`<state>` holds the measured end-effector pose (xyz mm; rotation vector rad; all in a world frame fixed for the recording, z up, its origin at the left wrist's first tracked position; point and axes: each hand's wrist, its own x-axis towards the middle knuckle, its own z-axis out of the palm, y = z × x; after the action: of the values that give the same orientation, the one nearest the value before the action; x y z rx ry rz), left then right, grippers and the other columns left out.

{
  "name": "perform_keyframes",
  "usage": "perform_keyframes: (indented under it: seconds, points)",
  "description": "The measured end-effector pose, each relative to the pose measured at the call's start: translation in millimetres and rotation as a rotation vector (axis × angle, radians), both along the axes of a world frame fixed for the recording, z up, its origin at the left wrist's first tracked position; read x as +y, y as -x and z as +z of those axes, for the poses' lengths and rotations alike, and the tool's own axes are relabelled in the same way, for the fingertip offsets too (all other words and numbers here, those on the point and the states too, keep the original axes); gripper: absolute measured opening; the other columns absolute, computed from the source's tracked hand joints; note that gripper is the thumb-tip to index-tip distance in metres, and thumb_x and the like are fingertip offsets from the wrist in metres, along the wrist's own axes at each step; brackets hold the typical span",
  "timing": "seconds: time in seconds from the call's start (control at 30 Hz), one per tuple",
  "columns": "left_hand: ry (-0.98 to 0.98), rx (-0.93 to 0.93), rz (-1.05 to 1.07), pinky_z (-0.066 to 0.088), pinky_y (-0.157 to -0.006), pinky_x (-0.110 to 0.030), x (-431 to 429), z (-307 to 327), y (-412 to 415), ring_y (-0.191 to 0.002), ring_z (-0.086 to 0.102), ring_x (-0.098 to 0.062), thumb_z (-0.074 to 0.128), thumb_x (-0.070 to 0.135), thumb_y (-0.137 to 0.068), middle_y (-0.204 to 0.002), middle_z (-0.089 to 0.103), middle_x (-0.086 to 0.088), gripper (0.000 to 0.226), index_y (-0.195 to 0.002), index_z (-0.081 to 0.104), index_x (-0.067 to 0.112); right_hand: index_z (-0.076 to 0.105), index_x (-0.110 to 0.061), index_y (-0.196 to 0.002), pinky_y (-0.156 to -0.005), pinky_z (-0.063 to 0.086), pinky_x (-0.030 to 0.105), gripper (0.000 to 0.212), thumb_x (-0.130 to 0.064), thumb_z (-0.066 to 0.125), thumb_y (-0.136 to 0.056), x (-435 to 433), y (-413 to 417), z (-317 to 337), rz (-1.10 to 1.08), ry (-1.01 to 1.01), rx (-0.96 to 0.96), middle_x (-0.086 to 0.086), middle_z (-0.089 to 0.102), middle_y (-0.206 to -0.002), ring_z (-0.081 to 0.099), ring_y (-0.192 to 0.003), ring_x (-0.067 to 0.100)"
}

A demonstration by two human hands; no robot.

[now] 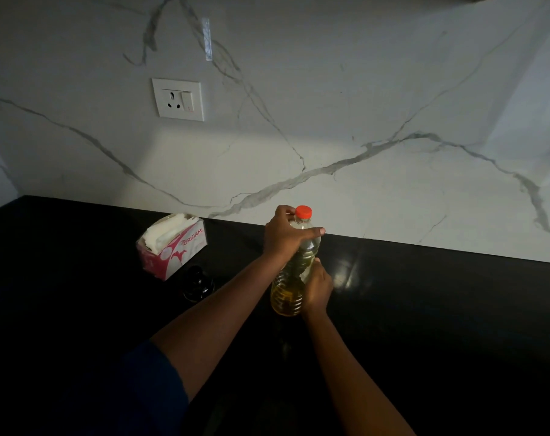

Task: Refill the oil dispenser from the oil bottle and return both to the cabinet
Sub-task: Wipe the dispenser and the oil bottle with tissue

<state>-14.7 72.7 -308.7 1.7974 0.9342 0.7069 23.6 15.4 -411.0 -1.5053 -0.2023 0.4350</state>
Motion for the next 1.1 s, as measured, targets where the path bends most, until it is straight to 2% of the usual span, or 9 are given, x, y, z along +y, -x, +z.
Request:
perform_keyframes:
  seconds: [0.1, 0.23, 0.4, 0.5, 0.63, 0.8, 0.9, 1.03, 1.1]
  points:
    - [0.02, -0.036, -0.008, 0.048, -0.082, -0.027, 2.0, -1.1, 2.4, -0.108, 0.057, -0.021, 0.08, 0.035, -0.068, -0.118, 0.057, -0.003, 0.061, -0.113, 0.045, 0.016, 0.064, -0.017, -0.084, -0.084, 0.049, 0.035, 0.038, -0.03, 0.032, -0.1, -4.1, -3.2, -14.3, 0.045, 0.131, 0.054, 0.006, 0.066, -0.088, 0.062, -0.087, 0.019]
    - [0.06, -0.063, -0.101, 0.043, -0.083, -0.026, 0.4, -3.4, 1.4, -0.112, 0.054, -0.019, 0.073, 0.028, -0.078, -0.125, 0.055, -0.002, 0.054, -0.122, 0.046, 0.015, 0.064, -0.008, -0.089, -0.062, 0.043, 0.022, 0.035, -0.023, 0.034, -0.1, -11.5, 11.9, -22.9, -0.049, 0.121, 0.08, 0.003, 0.062, -0.078, 0.059, -0.077, 0.015]
    - [0.114, -0.141, -0.045, 0.042, -0.081, -0.023, -4.9, -2.3, -2.2, -0.106, 0.055, -0.018, 0.066, 0.015, -0.082, -0.119, 0.059, -0.004, 0.045, -0.124, 0.052, 0.012, 0.065, -0.01, -0.09, -0.072, 0.05, 0.028, 0.034, -0.021, 0.034, -0.099, -5.4, 20.3, -5.7, -0.124, -0.028, 0.001, 0.005, 0.066, -0.082, 0.063, -0.077, 0.015]
    - [0.09, -0.146, -0.02, 0.039, -0.066, -0.015, -4.3, -2.6, -3.5, -0.094, 0.054, -0.016, 0.062, 0.011, -0.083, -0.102, 0.061, -0.003, 0.027, -0.11, 0.061, 0.008, 0.062, -0.016, -0.079, -0.07, 0.049, 0.026, 0.035, -0.018, 0.033, -0.099, -2.7, 6.9, -1.0, -0.035, -0.031, -0.015, 0.003, 0.065, -0.078, 0.062, -0.075, 0.014]
    - [0.055, -0.147, 0.012, 0.042, -0.097, -0.031, 1.5, -4.6, -5.7, -0.117, 0.048, -0.021, 0.068, 0.013, -0.08, -0.126, 0.053, -0.003, 0.033, -0.112, 0.063, 0.008, 0.062, -0.018, -0.077, -0.075, 0.047, 0.032, 0.038, -0.027, 0.032, -0.099, -3.3, -6.5, -20.8, 0.108, 0.199, 0.155, 0.009, 0.066, -0.087, 0.061, -0.082, 0.019]
    - [0.036, -0.034, -0.061, 0.04, -0.104, -0.038, 5.8, -4.9, -7.9, -0.121, 0.048, -0.026, 0.064, 0.018, -0.086, -0.13, 0.049, -0.007, 0.035, -0.12, 0.059, 0.009, 0.06, -0.006, -0.103, -0.054, 0.046, 0.023, 0.029, -0.016, 0.033, -0.098, -11.0, 6.7, -36.5, 0.16, 0.364, 0.235, 0.012, 0.062, -0.096, 0.057, -0.072, 0.015]
    - [-0.044, 0.007, -0.088, 0.038, -0.106, -0.042, -0.2, -4.8, -7.9, -0.12, 0.048, -0.027, 0.057, 0.016, -0.09, -0.13, 0.05, -0.012, 0.038, -0.126, 0.052, 0.008, 0.064, -0.008, -0.101, -0.078, 0.051, 0.032, 0.03, -0.017, 0.036, -0.096, -6.9, 28.0, -40.0, 0.013, 0.253, 0.113, 0.01, 0.065, -0.098, 0.061, -0.09, 0.021]
    - [-0.027, -0.078, -0.032, 0.04, -0.103, -0.045, -9.3, -7.9, -6.3, -0.12, 0.046, -0.027, 0.052, 0.014, -0.088, -0.125, 0.051, -0.01, 0.039, -0.126, 0.046, 0.01, 0.066, -0.015, -0.098, -0.066, 0.044, 0.023, 0.033, -0.022, 0.034, -0.098, -2.3, 30.8, -24.7, -0.07, 0.036, 0.187, 0.004, 0.066, -0.09, 0.06, -0.082, 0.013]
    - [-0.058, -0.078, 0.012, 0.037, -0.105, -0.046, -8.3, -8.0, -6.4, -0.117, 0.048, -0.025, 0.05, 0.019, -0.091, -0.122, 0.052, -0.011, 0.036, -0.125, 0.046, 0.008, 0.066, -0.019, -0.092, -0.072, 0.048, 0.026, 0.033, -0.022, 0.034, -0.097, 2.1, 22.7, -26.1, -0.016, 0.05, 0.205, 0.004, 0.067, -0.091, 0.062, -0.083, 0.013]
